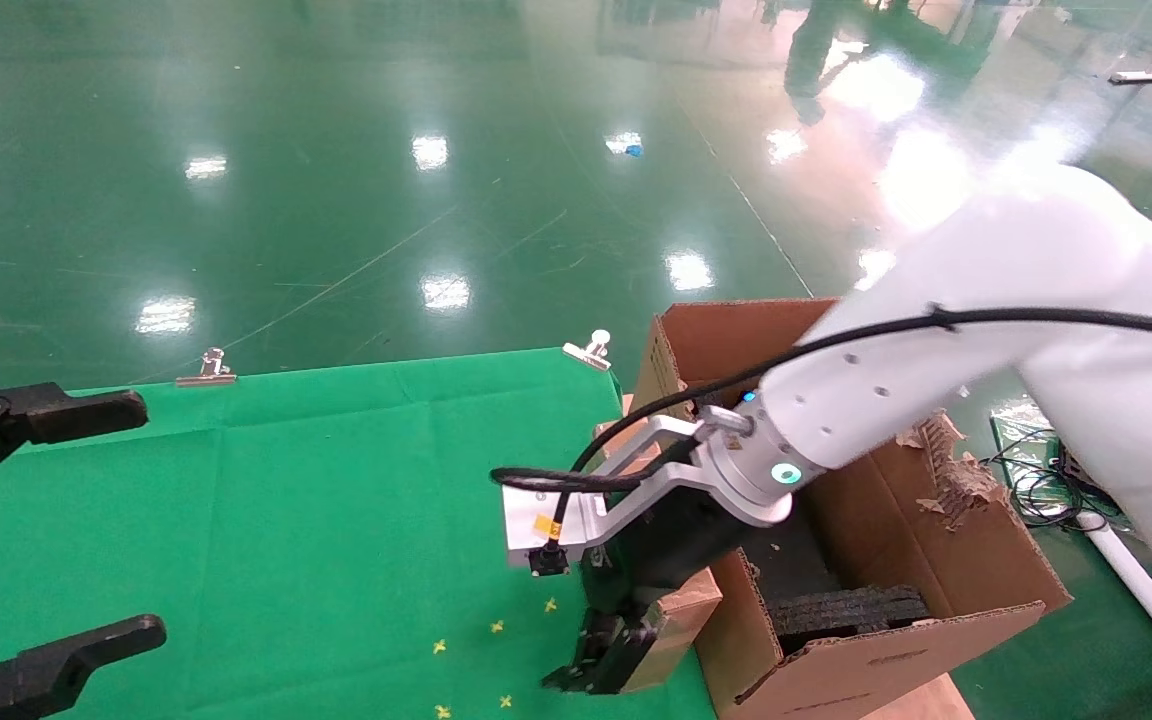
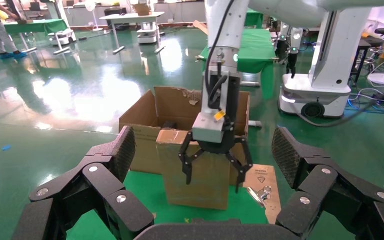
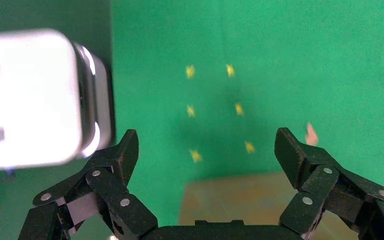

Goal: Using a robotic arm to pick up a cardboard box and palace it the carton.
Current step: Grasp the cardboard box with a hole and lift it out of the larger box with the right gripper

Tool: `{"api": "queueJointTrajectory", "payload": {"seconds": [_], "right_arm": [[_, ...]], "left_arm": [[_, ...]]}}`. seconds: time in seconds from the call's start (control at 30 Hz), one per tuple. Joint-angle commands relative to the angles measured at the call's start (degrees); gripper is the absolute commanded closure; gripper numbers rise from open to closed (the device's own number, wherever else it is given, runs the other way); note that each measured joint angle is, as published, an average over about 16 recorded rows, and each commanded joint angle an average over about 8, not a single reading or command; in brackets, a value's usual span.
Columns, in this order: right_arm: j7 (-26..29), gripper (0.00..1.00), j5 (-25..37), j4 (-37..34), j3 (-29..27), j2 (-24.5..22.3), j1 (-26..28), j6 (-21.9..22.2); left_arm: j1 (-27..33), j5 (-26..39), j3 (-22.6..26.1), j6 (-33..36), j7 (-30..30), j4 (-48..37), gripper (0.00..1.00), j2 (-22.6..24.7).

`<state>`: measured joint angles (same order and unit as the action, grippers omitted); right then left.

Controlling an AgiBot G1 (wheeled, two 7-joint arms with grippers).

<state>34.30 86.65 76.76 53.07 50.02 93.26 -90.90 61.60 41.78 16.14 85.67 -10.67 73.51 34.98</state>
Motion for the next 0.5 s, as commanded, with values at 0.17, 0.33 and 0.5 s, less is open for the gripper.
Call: {"api": "queueJointTrajectory", "payload": {"seconds": [0.17,0.33,0.5], "right_arm": [[3.47,0.00,2.86,0.22,11.82,2.87,10.90,-0.16],[5.01,0.00,1.53,0.35,19.58,3.41,20.12,-0.15],[5.80,0.00,-0.43,0.44,26.81,3.72,27.51,0.13]], "left_arm": [[0.01,-0.02,0.03,-0.01,0.01,0.00,0.00,-0.01],[0.01,-0.03,0.05,-0.02,0.02,0.00,0.00,-0.02],[0.01,-0.05,0.07,-0.03,0.03,0.00,0.00,-0.03]]}}
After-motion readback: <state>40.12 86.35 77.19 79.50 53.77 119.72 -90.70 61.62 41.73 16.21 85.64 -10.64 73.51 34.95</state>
